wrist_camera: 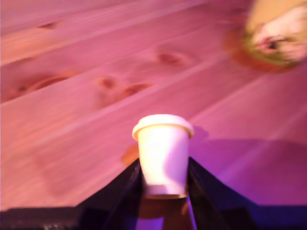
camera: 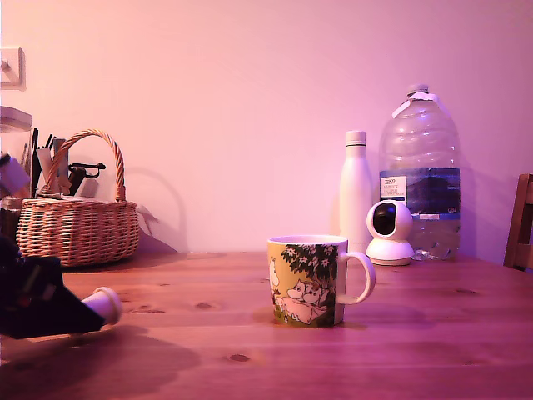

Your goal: Pick up the coffee capsules from the table one by one and drop them inside the nearest coffee cup

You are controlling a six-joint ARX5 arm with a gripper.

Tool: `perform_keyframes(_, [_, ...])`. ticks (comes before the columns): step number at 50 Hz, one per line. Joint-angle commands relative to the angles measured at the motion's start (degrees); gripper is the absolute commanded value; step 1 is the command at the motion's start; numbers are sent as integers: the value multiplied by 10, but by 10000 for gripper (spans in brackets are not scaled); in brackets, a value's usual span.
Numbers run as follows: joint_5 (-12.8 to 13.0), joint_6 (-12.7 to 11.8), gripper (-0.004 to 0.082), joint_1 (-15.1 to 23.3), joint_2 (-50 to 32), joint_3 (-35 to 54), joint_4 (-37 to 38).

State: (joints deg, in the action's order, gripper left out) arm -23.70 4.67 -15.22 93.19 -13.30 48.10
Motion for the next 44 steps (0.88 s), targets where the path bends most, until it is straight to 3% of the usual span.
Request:
perform_keyframes(1, [-8,-2,150,1,-32,-3,-10])
perform_keyframes(8, [-20,-3,150,1,-96,-3,-60])
perform_keyframes(15, [-22,-16,149,1,-173,-4,-106])
perform_keyframes(29, [-22,-17,150,1,-336,-7,-214])
perform_keyframes(44, [-22,-23,150,1,-427,-7,-267])
